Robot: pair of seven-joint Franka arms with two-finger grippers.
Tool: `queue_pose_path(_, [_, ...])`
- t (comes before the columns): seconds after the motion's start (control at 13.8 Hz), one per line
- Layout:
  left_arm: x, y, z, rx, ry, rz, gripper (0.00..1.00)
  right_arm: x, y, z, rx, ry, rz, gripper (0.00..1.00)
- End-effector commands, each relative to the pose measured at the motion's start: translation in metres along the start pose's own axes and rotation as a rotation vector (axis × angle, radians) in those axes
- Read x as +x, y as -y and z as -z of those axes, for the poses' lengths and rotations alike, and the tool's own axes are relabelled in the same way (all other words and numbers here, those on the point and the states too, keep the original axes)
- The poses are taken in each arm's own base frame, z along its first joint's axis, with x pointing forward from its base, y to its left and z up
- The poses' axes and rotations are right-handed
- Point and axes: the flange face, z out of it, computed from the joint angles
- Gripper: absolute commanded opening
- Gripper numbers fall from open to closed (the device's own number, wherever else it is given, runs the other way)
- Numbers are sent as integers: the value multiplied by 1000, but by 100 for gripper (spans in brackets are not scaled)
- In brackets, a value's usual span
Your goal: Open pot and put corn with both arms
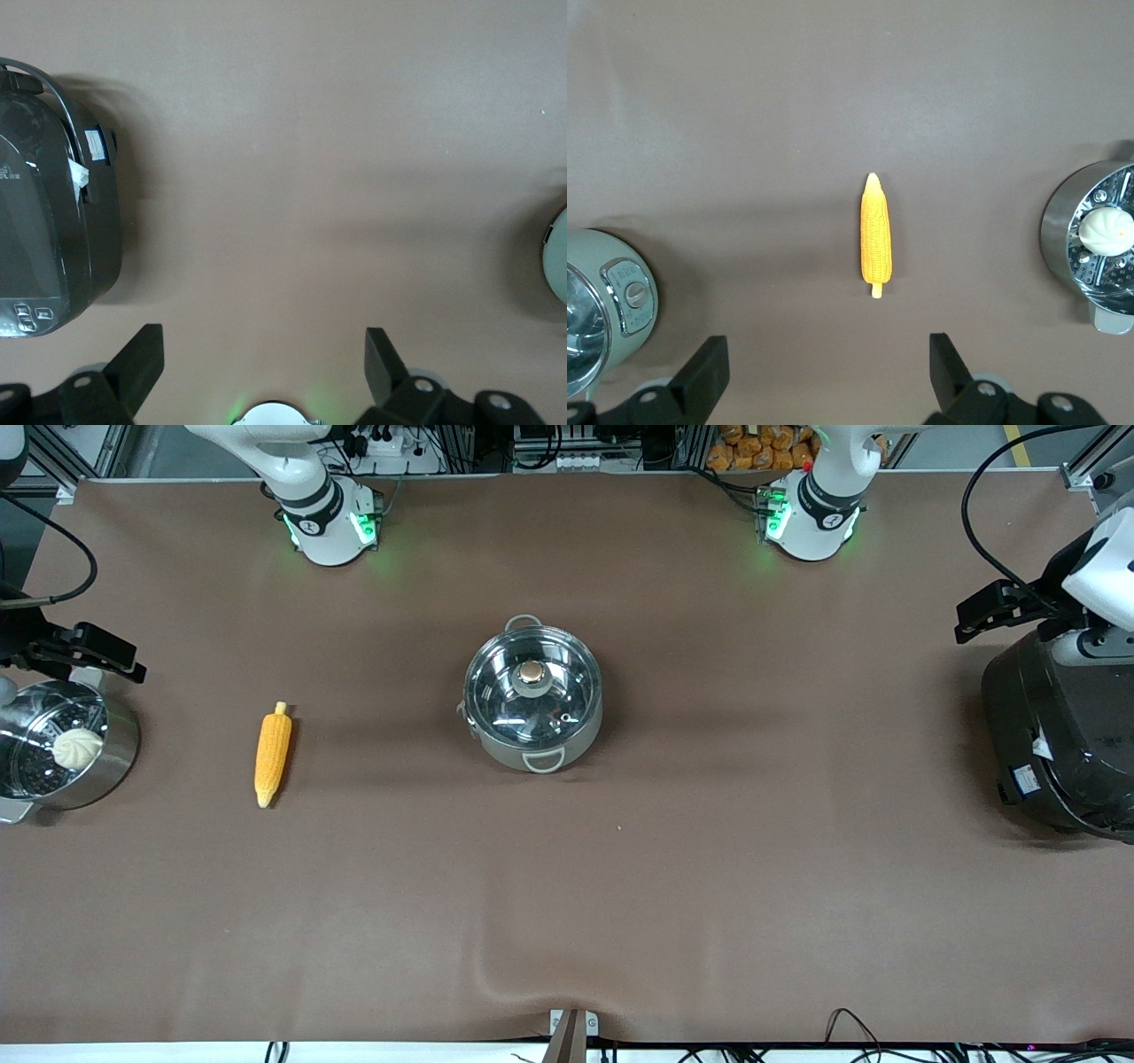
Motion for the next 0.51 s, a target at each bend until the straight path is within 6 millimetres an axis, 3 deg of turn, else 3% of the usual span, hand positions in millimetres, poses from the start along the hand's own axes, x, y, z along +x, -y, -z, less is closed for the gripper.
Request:
queue_pose_path(0.0, [-1, 2, 6, -2, 3, 16, 100, -8, -4, 5, 18, -3, -7, 100])
queue_pose_path(0.44, [-1, -5, -3, 23, 22, -27, 100, -8, -4, 6, 18, -5, -7, 100])
